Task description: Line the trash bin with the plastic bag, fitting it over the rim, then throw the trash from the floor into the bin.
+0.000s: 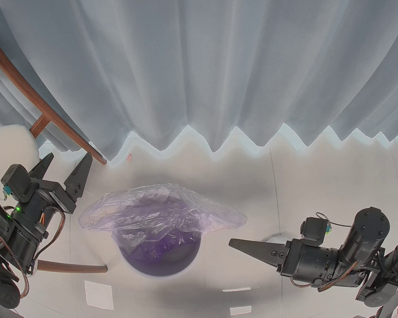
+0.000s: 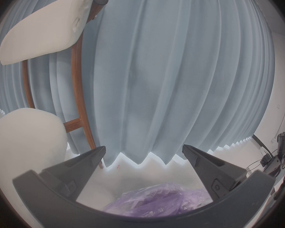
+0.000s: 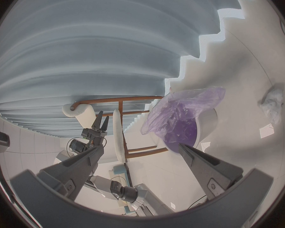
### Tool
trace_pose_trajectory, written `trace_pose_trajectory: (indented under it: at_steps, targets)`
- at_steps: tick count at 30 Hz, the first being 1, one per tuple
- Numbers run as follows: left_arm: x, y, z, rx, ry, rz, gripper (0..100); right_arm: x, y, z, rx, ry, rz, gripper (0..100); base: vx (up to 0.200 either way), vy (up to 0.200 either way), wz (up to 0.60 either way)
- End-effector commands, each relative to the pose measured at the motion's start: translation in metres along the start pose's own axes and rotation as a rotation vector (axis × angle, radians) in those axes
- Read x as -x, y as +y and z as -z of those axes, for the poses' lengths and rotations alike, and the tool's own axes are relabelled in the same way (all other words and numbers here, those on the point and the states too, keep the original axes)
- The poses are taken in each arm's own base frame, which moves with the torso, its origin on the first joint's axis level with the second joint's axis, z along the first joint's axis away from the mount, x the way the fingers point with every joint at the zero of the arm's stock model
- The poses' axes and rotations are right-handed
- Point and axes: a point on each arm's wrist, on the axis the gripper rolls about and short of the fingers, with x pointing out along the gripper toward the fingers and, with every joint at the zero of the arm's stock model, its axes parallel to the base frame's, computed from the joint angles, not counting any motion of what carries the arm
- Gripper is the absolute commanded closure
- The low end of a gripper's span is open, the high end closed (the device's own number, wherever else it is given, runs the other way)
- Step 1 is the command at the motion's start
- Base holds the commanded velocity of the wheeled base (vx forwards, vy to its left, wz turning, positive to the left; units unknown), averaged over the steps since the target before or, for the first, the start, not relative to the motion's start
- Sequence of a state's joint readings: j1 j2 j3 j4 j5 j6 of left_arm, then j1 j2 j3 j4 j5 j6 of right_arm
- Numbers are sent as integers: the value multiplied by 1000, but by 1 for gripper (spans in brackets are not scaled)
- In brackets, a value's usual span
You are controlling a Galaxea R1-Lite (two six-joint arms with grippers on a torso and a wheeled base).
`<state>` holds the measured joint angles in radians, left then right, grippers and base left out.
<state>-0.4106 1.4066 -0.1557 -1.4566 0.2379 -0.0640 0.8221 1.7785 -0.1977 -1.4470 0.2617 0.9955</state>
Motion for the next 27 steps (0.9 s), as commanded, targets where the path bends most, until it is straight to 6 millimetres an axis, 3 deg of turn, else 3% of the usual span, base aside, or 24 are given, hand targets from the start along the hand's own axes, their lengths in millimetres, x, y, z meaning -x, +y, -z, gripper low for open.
trace_pose_trajectory:
  at_steps: [1, 9, 17, 22, 27]
  targets:
    - [11, -5, -20, 21, -42, 38, 0, 9, 20, -7, 14, -16, -60, 0, 0, 0, 0]
    - [18, -4, -37, 21, -24, 40, 0, 12, 44, -13, 1, 47, -24, 0, 0, 0, 0]
    - [16, -13, -59, 93, -104, 88, 0, -3, 55, -20, -15, 97, 32, 0, 0, 0, 0]
    - [23, -11, -57, 91, -26, 89, 0, -14, 64, -26, -27, 135, 77, 0, 0, 0, 0]
    - [22, -17, -62, 201, 23, 122, 0, -25, 73, -27, -46, 185, 121, 0, 0, 0, 0]
